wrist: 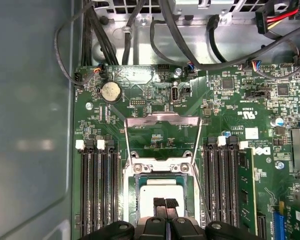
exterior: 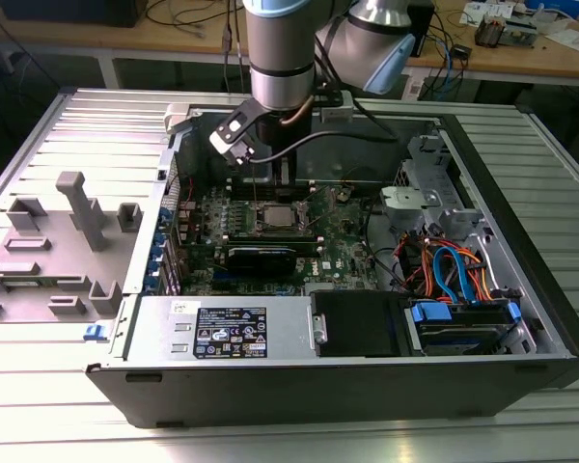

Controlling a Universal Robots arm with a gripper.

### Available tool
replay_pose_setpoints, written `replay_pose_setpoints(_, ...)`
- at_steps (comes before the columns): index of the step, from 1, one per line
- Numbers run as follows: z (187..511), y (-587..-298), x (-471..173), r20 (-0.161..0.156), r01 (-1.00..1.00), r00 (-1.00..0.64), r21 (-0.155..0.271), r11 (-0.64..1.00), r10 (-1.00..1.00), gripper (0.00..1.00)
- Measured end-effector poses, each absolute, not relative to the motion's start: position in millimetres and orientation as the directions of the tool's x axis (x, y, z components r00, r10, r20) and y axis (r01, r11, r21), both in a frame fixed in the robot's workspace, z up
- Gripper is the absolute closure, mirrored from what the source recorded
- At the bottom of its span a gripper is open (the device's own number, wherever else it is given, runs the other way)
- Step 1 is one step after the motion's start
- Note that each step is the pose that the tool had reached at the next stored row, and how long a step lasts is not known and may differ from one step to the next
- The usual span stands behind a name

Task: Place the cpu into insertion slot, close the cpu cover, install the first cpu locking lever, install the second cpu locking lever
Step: 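Close the cpu cover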

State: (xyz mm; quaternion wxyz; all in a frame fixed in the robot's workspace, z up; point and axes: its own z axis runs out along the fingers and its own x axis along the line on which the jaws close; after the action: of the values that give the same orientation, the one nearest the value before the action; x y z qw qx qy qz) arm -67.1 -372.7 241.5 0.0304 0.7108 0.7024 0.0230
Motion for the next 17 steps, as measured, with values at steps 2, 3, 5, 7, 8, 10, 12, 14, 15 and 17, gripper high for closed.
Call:
replay_pose_setpoints(2, 245, -373, -67, -0.01, 0.997, 0.012, 0.075, -0.011, 1.0, 0.89)
replay_pose_setpoints(3, 248, -373, -67, -0.01, 0.997, 0.012, 0.075, -0.011, 1.0, 0.89)
replay_pose_setpoints(5, 253, -373, -67, -0.01, 0.997, 0.012, 0.075, -0.011, 1.0, 0.89)
replay_pose_setpoints(7, 259, -373, -67, -0.01, 0.997, 0.012, 0.075, -0.011, 1.0, 0.89)
replay_pose_setpoints(8, 262, -373, -67, -0.01, 0.997, 0.012, 0.075, -0.011, 1.0, 0.89)
replay_pose_setpoints(10, 265, -373, -67, -0.01, 0.997, 0.012, 0.075, -0.011, 1.0, 0.89)
replay_pose_setpoints(12, 269, -373, -67, -0.01, 0.997, 0.012, 0.075, -0.011, 1.0, 0.89)
replay_pose_setpoints(14, 270, -373, -67, -0.01, 0.997, 0.012, 0.076, -0.011, 1.0, 0.89)
replay_pose_setpoints(15, 270, -373, -67, -0.01, 0.997, 0.012, 0.076, -0.011, 1.0, 0.89)
replay_pose_setpoints(17, 270, -373, -67, -0.01, 0.997, 0.012, 0.075, -0.011, 1.0, 0.89)
